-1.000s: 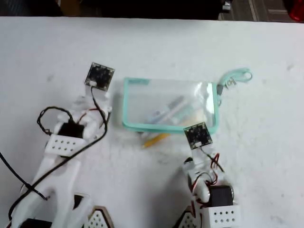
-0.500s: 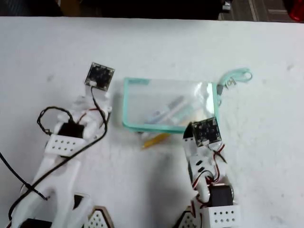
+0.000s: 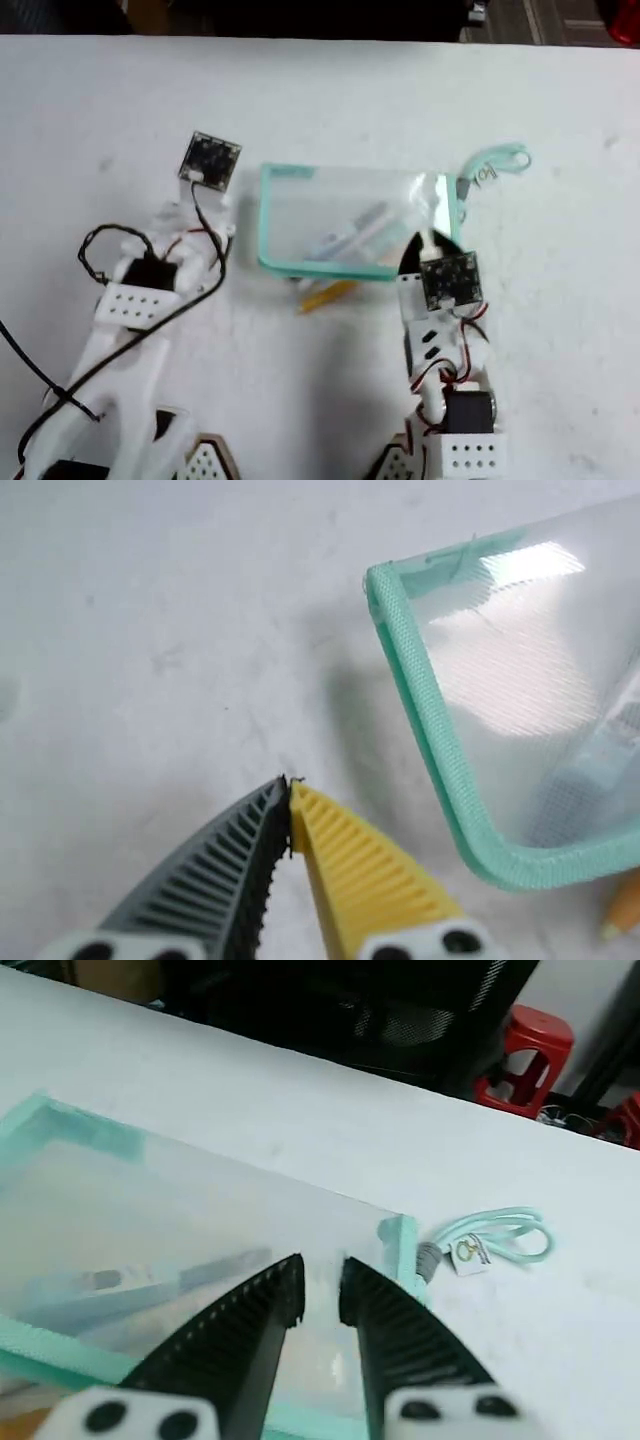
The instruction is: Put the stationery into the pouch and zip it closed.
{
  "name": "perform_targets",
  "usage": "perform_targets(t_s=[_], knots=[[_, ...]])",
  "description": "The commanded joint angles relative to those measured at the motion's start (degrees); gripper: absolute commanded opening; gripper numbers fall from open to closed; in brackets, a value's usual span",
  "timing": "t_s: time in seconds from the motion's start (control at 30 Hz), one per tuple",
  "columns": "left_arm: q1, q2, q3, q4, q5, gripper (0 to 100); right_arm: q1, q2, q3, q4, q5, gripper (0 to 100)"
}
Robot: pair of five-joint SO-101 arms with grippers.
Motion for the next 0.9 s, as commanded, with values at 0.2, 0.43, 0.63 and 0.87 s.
perform_targets(t_s=[0.2,0.43,0.63,0.87], knots=[[0.84,0.04,-0.35,-1.41,-0.35,2,1.98,0.31,-5.98,-1.27,8.09,3.8],[0.84,0.04,-0.35,-1.23,-0.35,2,-2.95,3.38,-20.84,11.21,7.65,3.4],[0.84,-0.22,0.88,-1.49,-0.35,2,-2.59,26.24,-36.48,15.52,7.47,3.4],[0.75,-0.31,0.97,-1.49,-0.35,2,5.14,57.54,-63.47,21.67,-4.84,3.8]])
